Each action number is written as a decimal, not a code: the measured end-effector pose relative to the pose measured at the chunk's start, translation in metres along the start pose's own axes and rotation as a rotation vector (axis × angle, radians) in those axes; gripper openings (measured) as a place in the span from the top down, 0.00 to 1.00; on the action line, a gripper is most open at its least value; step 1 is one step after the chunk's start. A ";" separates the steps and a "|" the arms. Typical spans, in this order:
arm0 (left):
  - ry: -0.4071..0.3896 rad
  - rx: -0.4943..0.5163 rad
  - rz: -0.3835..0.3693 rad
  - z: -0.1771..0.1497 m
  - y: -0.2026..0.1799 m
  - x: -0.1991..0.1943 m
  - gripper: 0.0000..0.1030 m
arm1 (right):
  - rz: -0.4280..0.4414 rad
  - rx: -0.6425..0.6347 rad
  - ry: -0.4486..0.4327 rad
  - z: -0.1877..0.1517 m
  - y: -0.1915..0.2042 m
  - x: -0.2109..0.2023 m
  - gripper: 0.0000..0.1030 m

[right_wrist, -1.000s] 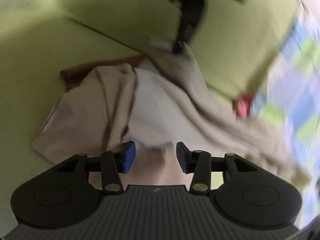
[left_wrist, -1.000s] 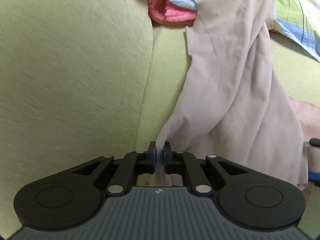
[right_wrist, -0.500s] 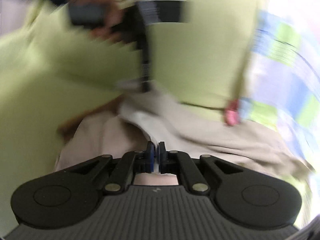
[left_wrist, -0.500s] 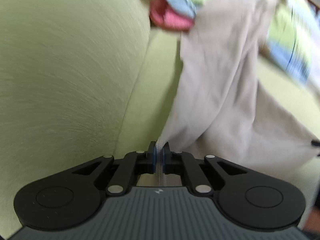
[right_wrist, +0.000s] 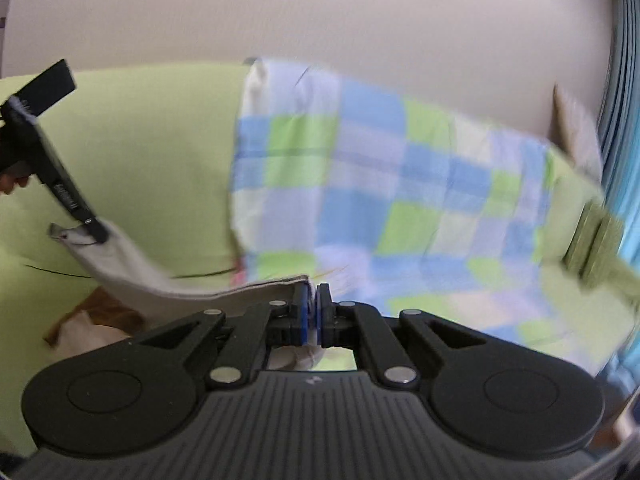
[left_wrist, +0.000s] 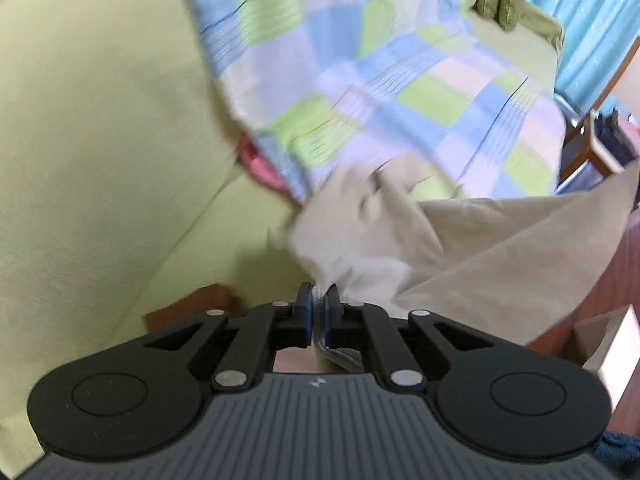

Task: Fold clothes
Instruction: 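Hold the top by both grippers and swing it over the checked blanket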

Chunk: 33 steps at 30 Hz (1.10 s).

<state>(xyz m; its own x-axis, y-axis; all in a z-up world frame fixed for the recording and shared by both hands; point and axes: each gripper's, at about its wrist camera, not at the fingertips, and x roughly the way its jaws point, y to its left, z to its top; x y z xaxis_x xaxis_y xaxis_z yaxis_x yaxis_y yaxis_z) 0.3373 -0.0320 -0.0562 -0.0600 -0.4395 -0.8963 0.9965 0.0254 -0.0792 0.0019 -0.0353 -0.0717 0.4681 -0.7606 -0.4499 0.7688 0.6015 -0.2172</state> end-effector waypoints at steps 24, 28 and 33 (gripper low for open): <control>-0.307 -0.204 0.181 0.310 -0.195 0.011 0.97 | 0.032 -0.078 -0.245 0.149 -0.395 0.144 0.99; -0.397 -0.264 0.267 0.337 -0.229 0.008 0.97 | 0.087 -0.095 -0.346 0.179 -0.447 0.184 0.99; -0.368 -0.396 0.334 0.312 -0.289 0.042 0.96 | 0.196 -0.203 -0.421 0.154 -0.510 0.185 0.99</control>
<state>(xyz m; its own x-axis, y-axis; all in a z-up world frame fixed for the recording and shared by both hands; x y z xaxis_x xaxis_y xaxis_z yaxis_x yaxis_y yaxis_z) 0.0646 -0.3382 0.0654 0.3443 -0.6283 -0.6976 0.8569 0.5140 -0.0401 -0.2366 -0.5206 0.0892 0.7624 -0.6360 -0.1195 0.5682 0.7462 -0.3470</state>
